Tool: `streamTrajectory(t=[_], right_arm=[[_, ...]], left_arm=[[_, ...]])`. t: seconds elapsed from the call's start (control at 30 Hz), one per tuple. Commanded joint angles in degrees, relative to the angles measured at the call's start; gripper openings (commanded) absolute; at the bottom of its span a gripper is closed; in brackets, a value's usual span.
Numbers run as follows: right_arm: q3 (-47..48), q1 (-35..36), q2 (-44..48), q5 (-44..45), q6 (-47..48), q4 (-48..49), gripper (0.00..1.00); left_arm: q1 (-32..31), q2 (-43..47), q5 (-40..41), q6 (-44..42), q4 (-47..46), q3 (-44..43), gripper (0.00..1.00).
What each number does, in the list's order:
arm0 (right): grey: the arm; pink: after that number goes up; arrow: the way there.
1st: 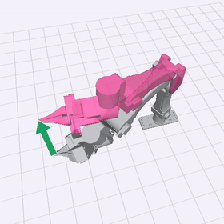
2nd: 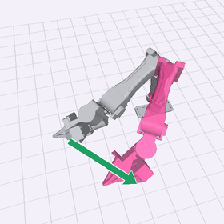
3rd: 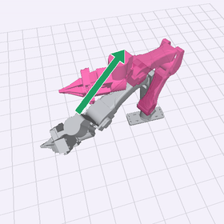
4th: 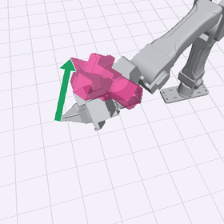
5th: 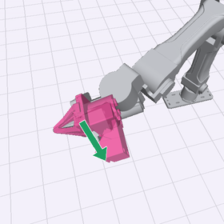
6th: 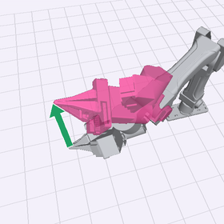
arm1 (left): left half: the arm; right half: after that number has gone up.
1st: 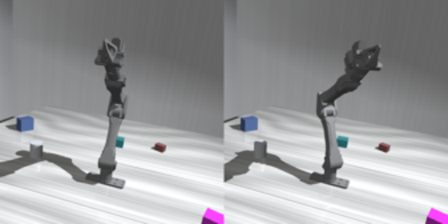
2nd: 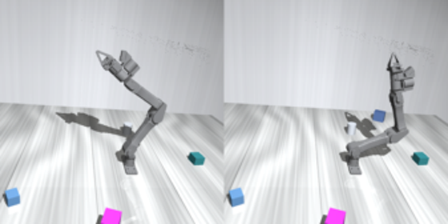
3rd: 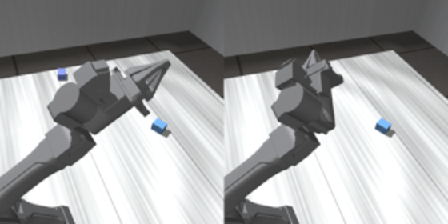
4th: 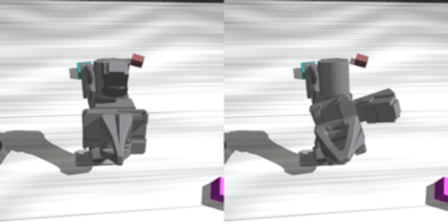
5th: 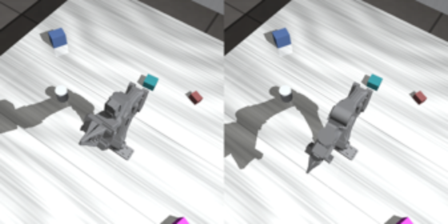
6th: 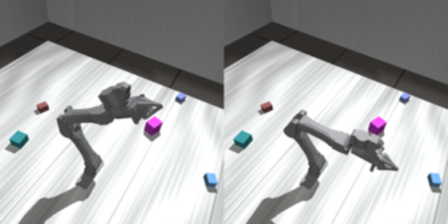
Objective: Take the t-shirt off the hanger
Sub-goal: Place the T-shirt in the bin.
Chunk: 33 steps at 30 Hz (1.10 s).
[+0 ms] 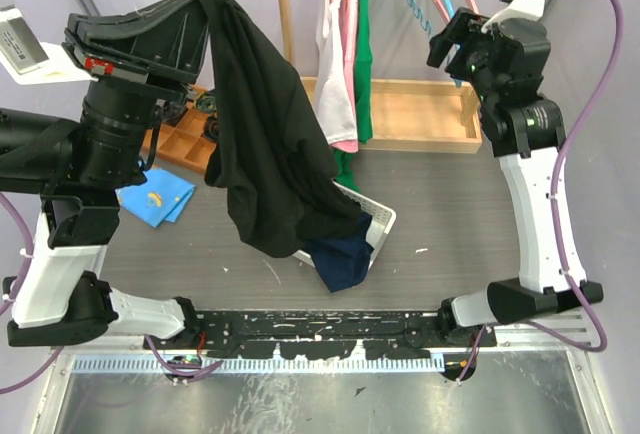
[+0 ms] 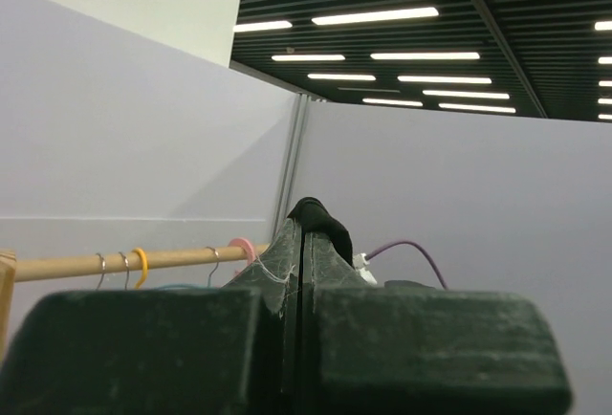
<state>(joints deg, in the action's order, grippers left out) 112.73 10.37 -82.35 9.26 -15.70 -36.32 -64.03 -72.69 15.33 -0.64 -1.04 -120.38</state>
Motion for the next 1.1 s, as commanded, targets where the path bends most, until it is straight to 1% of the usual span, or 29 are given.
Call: streamTrajectory(t=[0.0, 0.2, 0.33, 0.4, 0.53, 0.57, 0.87, 0.93, 1.07], right_arm=[[-4.72, -0.18, 7.65, -0.11, -0.50, 3.80, 0.78], [-15.48, -0.13, 16.76, -3.66, -0.86, 5.49, 0.78], [-18.57, -0.14, 19.95, -4.82, -1.26, 4.66, 0.78], [-19.04, -0.09, 20.68, -5.12, -1.42, 3.75, 0.78], [-20.42, -0.15, 21.98, -5.88, -2.07, 3.71, 0.78], [-20.70, -0.14, 22.38, -5.91, -2.19, 3.63, 0.78], [-21.59, -0.09, 23.94, -6.78, -2.66, 2.69, 0.78], [-21.55, -0.10, 24.11, -7.11, -2.66, 2.36, 0.78], [-21.73, -0.10, 24.69, -7.60, -2.73, 1.71, 0.78]], left_arm=[[-0.22, 0.35, -0.08, 0.67, -0.40, 0.58, 0.00], [-0.22, 1.55, 2.48, 5.15, 4.54, 5.76, 0.00], [-0.23, 3.33, 4.66, 5.30, 3.65, 11.81, 0.00], [-0.22, 3.01, 5.40, 3.82, 2.76, 12.99, 0.00], [-0.22, 0.42, 6.05, 0.65, 1.38, 12.03, 0.00], [-0.22, -1.60, 6.64, -0.33, 0.67, 11.49, 0.00], [-0.11, -11.01, 11.63, -10.96, -7.65, 5.53, 0.00], [0.26, -12.51, 12.91, -11.98, -9.17, 4.96, 0.00], [2.01, -14.10, 13.35, -12.45, -9.40, 4.40, 0.00]])
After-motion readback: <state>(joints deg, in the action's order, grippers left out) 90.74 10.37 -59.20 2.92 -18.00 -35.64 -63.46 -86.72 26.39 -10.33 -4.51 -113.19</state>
